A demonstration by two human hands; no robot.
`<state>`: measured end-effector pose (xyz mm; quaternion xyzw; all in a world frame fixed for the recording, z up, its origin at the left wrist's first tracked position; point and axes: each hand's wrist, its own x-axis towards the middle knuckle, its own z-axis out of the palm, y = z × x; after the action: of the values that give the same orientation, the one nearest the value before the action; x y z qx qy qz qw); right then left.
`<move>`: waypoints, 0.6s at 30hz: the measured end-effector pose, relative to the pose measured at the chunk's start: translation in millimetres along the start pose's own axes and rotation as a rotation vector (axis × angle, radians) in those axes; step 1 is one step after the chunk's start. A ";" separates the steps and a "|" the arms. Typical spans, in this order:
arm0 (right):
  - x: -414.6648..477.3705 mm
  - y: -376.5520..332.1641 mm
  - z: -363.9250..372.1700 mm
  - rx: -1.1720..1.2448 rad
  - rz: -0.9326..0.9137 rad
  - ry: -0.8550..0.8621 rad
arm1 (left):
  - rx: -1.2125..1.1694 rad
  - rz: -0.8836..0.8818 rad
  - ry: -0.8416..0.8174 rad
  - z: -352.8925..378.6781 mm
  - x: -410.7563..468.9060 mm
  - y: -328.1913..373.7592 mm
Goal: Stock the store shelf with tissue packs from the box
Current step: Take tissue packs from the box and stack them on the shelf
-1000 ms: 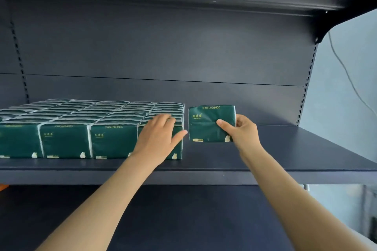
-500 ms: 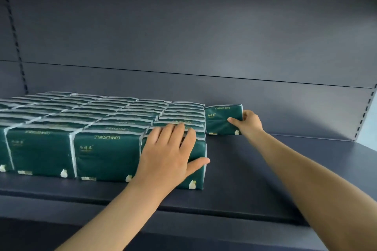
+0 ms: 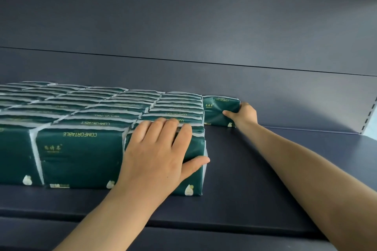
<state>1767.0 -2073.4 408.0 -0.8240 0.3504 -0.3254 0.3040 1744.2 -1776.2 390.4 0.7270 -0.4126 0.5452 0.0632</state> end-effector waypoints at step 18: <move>-122.9 -47.5 -90.1 -0.024 -0.018 -0.050 | -0.067 -0.039 -0.417 -47.2 16.2 -3.0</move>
<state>1650.7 -1975.7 457.3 -0.8386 0.3390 -0.3032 0.2998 1712.4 -1757.3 423.9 0.8294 -0.4206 0.3676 0.0111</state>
